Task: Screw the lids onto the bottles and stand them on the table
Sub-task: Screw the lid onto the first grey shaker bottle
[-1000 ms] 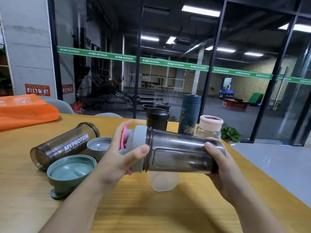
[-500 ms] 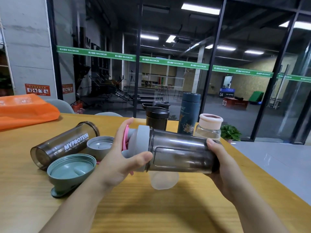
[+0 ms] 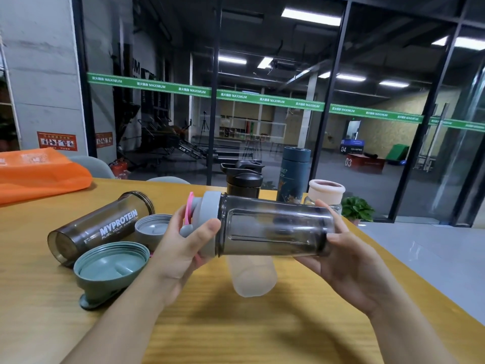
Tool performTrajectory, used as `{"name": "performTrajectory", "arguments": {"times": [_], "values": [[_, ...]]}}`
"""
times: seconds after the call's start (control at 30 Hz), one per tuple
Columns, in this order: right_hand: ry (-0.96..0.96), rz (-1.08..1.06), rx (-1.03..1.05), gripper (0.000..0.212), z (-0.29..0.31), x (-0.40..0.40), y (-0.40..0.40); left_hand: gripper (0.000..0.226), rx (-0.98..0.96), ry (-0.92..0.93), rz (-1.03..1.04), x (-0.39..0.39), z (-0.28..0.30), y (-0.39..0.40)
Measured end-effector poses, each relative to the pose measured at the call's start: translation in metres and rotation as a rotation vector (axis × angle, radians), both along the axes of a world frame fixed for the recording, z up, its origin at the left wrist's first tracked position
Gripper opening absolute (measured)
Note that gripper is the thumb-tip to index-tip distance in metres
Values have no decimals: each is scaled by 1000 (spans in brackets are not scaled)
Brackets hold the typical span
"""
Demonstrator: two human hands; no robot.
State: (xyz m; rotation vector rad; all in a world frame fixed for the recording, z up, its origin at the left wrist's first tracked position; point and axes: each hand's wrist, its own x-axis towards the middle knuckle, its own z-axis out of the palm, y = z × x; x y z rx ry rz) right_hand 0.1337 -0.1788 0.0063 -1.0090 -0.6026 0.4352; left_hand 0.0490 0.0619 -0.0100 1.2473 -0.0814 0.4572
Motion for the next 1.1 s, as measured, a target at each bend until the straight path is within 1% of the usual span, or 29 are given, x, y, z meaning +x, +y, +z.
{"name": "performTrajectory", "arguments": {"times": [0.07, 0.1, 0.17, 0.2, 0.3, 0.4, 0.43, 0.5, 0.53, 0.63, 0.77, 0.87, 0.97, 1.03, 1.1], "values": [[-20, -15, -18, 73, -1, 1, 1, 84, -43, 5, -37, 1, -1, 1], [-30, -37, -41, 73, -1, 2, 1, 85, -50, 3, -51, 1, -2, 1], [-72, -83, -104, 73, -2, 3, 2, 99, -44, 7, -54, 3, -4, 2], [-95, -106, -133, 71, -3, 3, 3, 102, -46, 5, -46, 3, -4, 3], [-119, -179, -194, 51, -4, 2, 4, 105, -46, -8, -58, 4, -5, 4], [-75, -236, -244, 35, -5, 2, 6, 90, -31, -16, -76, 4, -6, 4], [-40, -256, -260, 36, -5, 2, 7, 96, -18, -16, -77, 4, -6, 4], [15, -290, -320, 45, -8, 3, 8, 117, 20, -27, -73, 4, -6, 4], [29, -299, -357, 49, -8, 3, 8, 119, 22, -36, -74, 4, -6, 4], [45, -289, -449, 57, -10, 5, 7, 115, 19, -48, -96, 3, -5, 4], [50, -274, -548, 69, -11, 5, 6, 117, 26, -42, -102, 3, -6, 3], [59, -266, -617, 76, -12, 5, 6, 113, 36, -36, -99, 3, -6, 3], [53, -284, -606, 75, -13, 5, 7, 107, 36, -34, -75, 2, -5, 3], [54, -288, -539, 68, -12, 4, 8, 96, 29, -28, -57, 2, -5, 3], [24, -287, -467, 58, -10, 3, 10, 93, 35, -3, -37, 3, -6, 3]]}}
